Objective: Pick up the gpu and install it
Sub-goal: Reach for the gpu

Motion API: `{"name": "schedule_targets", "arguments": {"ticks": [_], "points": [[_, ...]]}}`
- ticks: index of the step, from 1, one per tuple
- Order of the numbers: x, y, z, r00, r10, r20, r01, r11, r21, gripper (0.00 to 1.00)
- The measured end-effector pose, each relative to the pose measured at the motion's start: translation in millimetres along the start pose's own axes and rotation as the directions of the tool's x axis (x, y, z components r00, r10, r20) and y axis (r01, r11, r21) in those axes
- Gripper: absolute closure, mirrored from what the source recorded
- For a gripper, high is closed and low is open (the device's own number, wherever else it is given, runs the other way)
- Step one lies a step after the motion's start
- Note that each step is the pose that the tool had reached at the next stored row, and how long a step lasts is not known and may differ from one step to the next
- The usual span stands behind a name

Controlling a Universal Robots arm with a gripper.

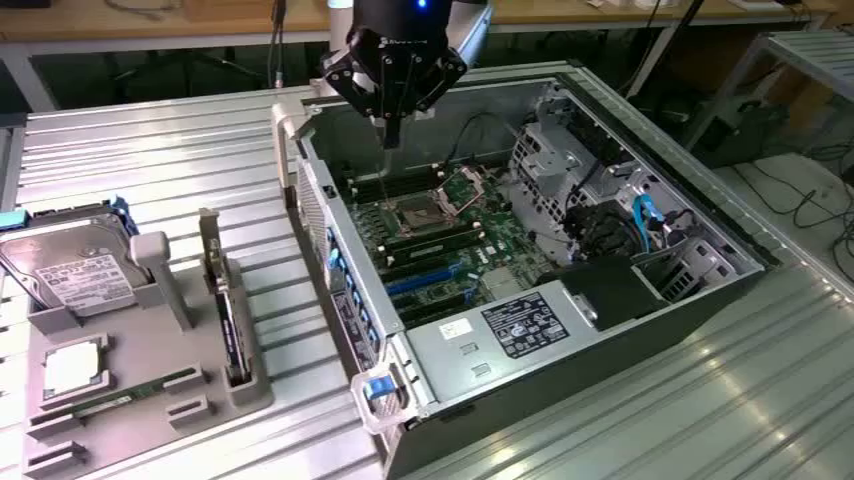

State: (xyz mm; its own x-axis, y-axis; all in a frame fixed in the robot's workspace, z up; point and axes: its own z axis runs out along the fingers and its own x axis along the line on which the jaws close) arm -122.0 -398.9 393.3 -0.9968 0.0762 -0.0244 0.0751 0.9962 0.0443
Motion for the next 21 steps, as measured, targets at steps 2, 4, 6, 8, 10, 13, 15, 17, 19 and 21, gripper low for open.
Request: {"name": "schedule_targets", "arguments": {"ticks": [2, 4, 6, 8, 10, 13, 15, 17, 19, 21], "points": [[1.9, -0.2, 0.0, 1.0000, 0.000, 0.0001, 0.000, 1.0000, 0.0000, 0.89], [3.0, -0.3, 0.1, 1.0000, 0.000, 0.0001, 0.000, 1.0000, 0.0000, 0.89], [4.0, -0.4, 0.1, 1.0000, 0.000, 0.0001, 0.000, 1.0000, 0.0000, 0.89], [5.3, -0.6, 0.2, 1.0000, 0.000, 0.0000, 0.000, 1.0000, 0.0000, 0.89], [6.3, -0.7, 0.3, 1.0000, 0.000, 0.0001, 0.000, 1.0000, -0.0001, 0.89], [7.7, -0.8, 0.4, 1.0000, 0.000, 0.0000, 0.000, 1.0000, 0.0000, 0.89], [8.6, -0.9, 0.5, 1.0000, 0.000, 0.0001, 0.000, 1.0000, 0.0000, 0.89], [9.4, -1.0, 0.6, 1.0000, 0.000, 0.0001, 0.000, 1.0000, 0.0000, 0.89], [10.2, -1.1, 0.8, 1.0000, 0.000, 0.0001, 0.000, 1.0000, -0.0001, 0.89], [11.2, -1.2, 0.9, 1.0000, 0.000, 0.0000, 0.000, 1.0000, 0.0000, 0.89]]}}
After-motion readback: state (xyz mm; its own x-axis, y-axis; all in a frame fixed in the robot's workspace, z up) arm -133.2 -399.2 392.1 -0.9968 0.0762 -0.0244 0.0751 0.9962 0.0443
